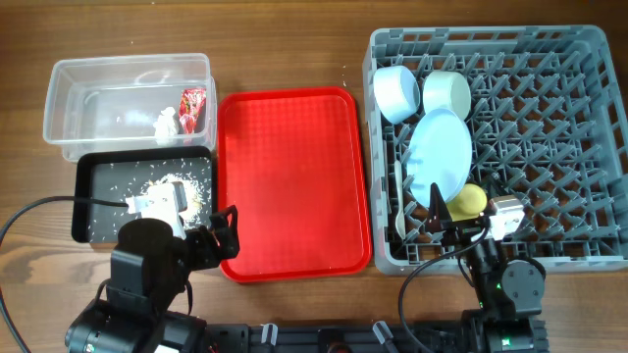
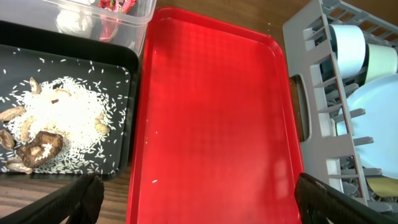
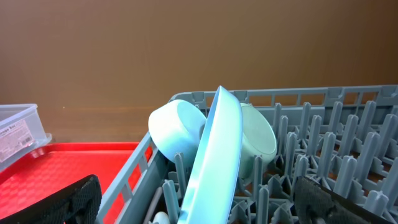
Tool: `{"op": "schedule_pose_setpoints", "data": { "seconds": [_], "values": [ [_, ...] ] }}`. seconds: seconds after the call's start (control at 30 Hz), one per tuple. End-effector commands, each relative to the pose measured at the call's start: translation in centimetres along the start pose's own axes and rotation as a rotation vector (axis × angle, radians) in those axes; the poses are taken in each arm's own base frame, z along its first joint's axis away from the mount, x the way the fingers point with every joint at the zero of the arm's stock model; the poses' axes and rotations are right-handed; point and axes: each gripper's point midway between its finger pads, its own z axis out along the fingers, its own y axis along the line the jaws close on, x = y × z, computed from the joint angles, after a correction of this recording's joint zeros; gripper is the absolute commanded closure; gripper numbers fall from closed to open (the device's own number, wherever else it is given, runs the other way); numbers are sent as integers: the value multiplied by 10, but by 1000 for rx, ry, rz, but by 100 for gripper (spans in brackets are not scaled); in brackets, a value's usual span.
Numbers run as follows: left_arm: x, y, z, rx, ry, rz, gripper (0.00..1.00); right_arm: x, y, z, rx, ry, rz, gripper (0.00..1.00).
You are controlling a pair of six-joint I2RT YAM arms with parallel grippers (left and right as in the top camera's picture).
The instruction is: Sort waste into correct bins and load items into the dishwasher rack
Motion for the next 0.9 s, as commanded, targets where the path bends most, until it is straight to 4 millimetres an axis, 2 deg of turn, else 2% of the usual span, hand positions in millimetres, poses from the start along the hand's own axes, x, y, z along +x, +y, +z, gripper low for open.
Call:
{"op": "schedule_pose_setpoints", "data": {
  "seconds": [0.0, 0.43, 0.47, 0.53, 0.6, 0.7, 0.8, 0.87],
  "values": [
    [0, 1, 0, -5, -9, -2, 0, -3, 2, -1, -12, -15, -12, 0],
    [0, 1, 0, -6, -7, -2, 0, -3, 2, -1, -12, -15, -12, 0],
    [0, 3, 0, -11, -9, -3, 0, -3, 2, -1, -12, -15, -12, 0],
    [0, 18, -3, -72, -23, 17, 0, -3, 2, -1, -12, -15, -12, 0],
    [-9, 29, 0, -77, -141, -24, 0, -3, 2, -1, -12, -15, -12, 0],
    [-11, 42, 18, -13, -337, -66, 0, -3, 2, -1, -12, -15, -12, 0],
    [-13, 47, 36, 56, -510, -58, 0, -3, 2, -1, -12, -14, -12, 0],
    [-21, 49, 45, 81, -627, -50, 0, -3, 2, -1, -12, -15, -12, 0]
  ]
}}
